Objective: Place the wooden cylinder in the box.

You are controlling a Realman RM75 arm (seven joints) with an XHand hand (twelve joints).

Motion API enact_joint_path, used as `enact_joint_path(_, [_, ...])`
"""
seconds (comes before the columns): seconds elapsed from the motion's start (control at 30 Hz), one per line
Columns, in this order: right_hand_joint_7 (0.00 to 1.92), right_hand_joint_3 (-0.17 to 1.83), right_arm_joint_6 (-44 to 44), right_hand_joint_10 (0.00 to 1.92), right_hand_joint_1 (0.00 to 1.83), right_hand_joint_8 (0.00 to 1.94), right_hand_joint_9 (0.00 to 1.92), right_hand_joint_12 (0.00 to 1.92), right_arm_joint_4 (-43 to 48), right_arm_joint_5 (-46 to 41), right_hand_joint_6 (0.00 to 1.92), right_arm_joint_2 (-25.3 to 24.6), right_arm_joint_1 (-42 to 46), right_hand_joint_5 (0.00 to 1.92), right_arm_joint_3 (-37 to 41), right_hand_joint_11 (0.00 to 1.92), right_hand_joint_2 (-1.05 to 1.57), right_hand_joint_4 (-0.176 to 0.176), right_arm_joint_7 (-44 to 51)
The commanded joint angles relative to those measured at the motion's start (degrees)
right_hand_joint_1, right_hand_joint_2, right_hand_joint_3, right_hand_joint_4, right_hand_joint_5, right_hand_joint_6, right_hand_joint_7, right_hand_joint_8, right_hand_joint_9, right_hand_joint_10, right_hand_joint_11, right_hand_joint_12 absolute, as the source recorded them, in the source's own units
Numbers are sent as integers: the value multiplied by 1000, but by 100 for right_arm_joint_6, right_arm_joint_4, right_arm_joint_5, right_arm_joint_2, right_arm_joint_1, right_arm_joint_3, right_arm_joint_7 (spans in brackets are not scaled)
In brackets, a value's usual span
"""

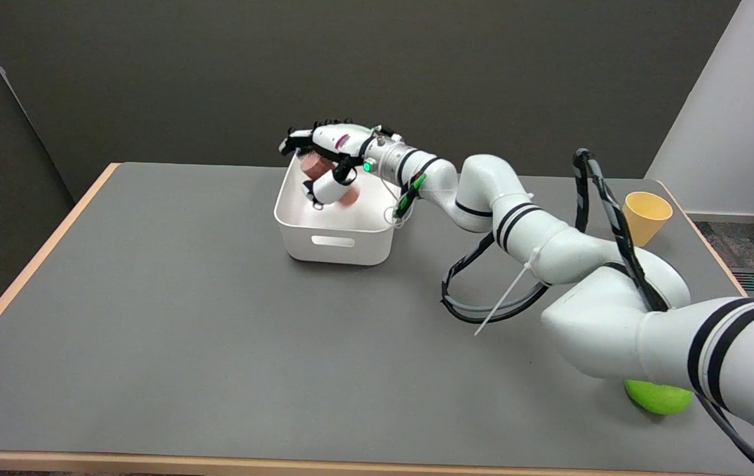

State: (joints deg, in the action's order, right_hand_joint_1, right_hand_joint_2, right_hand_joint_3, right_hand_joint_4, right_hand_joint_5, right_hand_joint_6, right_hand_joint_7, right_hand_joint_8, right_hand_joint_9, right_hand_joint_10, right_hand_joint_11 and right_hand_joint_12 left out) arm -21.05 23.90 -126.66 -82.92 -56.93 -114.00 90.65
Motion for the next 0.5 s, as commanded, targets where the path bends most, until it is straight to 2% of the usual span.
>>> enact_joint_path(0.03, [135,1117,75,588,615,200,159,1266,-96,-806,365,-37,246,106,-23,198,687,83,-736])
enact_joint_path(0.13, [24,1017,67,533,457,147,49,1117,14,-973,274,26,317,41,-7,132,636,77,-871])
enact_joint_path(0.33, [-1,957,67,412,379,5,-1,1062,668,-1475,195,305,565,4,191,69,606,66,-856])
enact_joint_path(0.4, [-1,962,51,399,367,1,3,1030,993,-1748,170,448,682,8,332,66,594,72,-856])
enact_joint_path(0.5, [-1,949,2,421,382,30,4,1071,1627,-2101,207,774,1013,1,653,60,609,63,-896])
